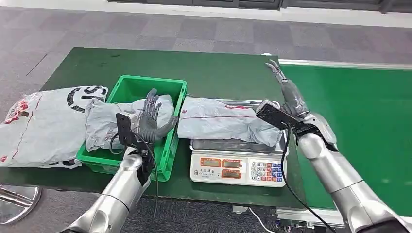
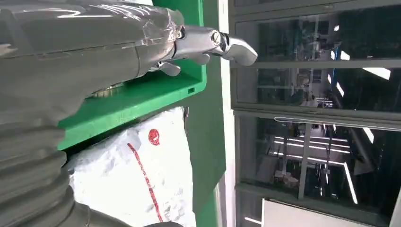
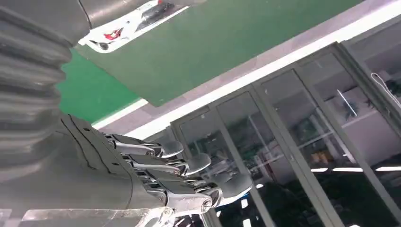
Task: Moved the parcel from conveyor to table for the left to box.
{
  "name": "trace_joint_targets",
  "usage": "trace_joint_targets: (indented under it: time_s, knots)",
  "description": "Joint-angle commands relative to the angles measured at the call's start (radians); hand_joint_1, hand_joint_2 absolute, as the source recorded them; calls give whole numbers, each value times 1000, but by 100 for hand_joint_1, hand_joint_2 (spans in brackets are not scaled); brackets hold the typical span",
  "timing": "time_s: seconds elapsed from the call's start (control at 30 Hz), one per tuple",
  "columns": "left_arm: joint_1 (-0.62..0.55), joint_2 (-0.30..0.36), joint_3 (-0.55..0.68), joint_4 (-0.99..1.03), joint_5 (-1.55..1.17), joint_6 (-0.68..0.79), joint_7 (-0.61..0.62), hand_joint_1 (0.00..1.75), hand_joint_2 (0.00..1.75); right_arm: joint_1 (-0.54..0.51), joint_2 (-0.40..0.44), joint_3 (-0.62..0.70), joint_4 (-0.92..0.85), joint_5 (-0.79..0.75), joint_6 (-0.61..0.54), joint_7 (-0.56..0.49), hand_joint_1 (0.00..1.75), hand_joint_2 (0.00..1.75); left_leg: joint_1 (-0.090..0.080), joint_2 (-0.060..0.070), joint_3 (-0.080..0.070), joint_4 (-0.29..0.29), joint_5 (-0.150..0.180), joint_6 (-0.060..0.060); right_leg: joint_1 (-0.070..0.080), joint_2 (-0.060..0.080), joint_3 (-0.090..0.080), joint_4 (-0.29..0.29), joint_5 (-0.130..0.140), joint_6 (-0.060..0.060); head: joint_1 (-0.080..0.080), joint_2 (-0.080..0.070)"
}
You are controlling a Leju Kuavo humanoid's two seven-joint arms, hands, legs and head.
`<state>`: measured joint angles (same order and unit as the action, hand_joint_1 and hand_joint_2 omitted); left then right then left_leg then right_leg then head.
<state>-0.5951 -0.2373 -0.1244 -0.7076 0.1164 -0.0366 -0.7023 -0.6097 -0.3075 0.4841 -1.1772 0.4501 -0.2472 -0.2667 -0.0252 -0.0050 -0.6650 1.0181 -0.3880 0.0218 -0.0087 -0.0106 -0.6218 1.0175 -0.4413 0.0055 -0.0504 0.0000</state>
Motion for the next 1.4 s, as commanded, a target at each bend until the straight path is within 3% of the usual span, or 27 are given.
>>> trace_joint_targets:
  time_s: [0.03, 0.53, 0.57, 0.6, 0.63, 0.67, 0.8, 0.83, 0.9, 1.0, 1.13, 1.2, 1.33, 1.4]
  knots:
    - [-12, 24, -10, 39, 2, 0, 4, 0, 175, -13, 6, -39, 8, -2, 3, 3, 0, 175, 1, 1, 1, 0, 0, -2, 0, 1, 1, -1, 0, 0, 0, 0]
    - [-12, 24, -10, 39, 2, 0, 4, 0, 175, -13, 6, -39, 8, -2, 3, 3, 0, 175, 1, 1, 1, 0, 0, -2, 0, 1, 1, 0, 0, 0, 0, 0]
    - [-212, 32, -261, 287, -250, 229, 220, 0, 175, 133, 146, -273, -142, -253, -83, -249, 0, 175, 1, 1, 1, -1, 0, -3, 1, 2, 1, -1, 0, 0, 0, 0]
    - [-299, -33, -399, 331, -522, 223, 267, 0, 175, 222, 169, -300, -262, -198, -58, -264, 0, 175, 2, 1, 2, -1, 0, -4, 1, 2, 2, -2, 1, 0, 0, 0]
    - [-347, -65, -359, 330, -491, 202, 302, 0, 175, 269, 175, -298, -331, -171, -52, -229, 0, 175, 3, 1, 1, -1, 0, -6, 3, 2, 1, -2, 1, -2, 0, 0]
    - [-360, -69, -354, 330, -492, 195, 314, 0, 175, 277, 178, -301, -346, -164, -51, -221, 0, 175, 5, -16, -4, 2, 2, -6, 5, -15, 2, -1, -2, -1, 0, 0]
    - [-328, -52, -281, 305, -419, 153, 243, 0, 175, 236, 178, -309, -289, -167, -30, -210, 0, 175, 2, -12, -7, 2, 2, -2, 2, -12, -2, 1, -1, 0, -1, 0]
    - [-304, -51, -167, 270, -277, 56, 156, 0, 175, 220, 176, -309, -253, -181, -5, -196, 0, 175, 3, -11, -5, 1, 2, -2, 2, -10, 0, -1, 0, 1, 0, 0]
    - [-288, -43, -55, 243, -105, -110, 92, 0, 175, 198, 182, -314, -191, -224, 36, -187, 0, 175, 4, -5, -3, 1, 0, -3, 3, -4, 1, -3, 0, 1, 0, 0]
    - [-279, -36, -24, 193, 5, -200, 51, 0, 175, 159, 190, -333, -95, -367, 173, -187, 0, 175, 2, 7, -2, 1, -2, -4, 2, 8, -2, -1, 3, 0, 0, 0]
    - [-291, -26, -114, 167, -63, -96, 42, 0, 175, 114, 192, -349, -47, -403, 195, -210, 0, 175, 2, 4, -5, 3, 0, -2, 2, 4, -5, 0, 2, 0, 0, 0]
    - [-323, -20, -221, 217, -216, 76, 120, 0, 175, 114, 196, -352, -66, -397, 185, -220, 0, 175, 2, 4, -5, 3, 0, -2, 2, 4, -4, 0, 2, 0, 0, 0]
    - [-324, -25, -222, 220, -217, 80, 121, 0, 175, 115, 196, -352, -72, -397, 186, -220, 0, 175, 2, 2, -5, 3, 0, -2, 2, 2, -3, 0, 2, 0, 0, 0]
    - [-355, -18, -299, 278, -320, 165, 191, 0, 175, 125, 196, -350, -90, -387, 179, -220, 0, 175, 2, 3, -4, 3, 0, -2, 2, 3, -3, -1, 2, 0, 0, 0]
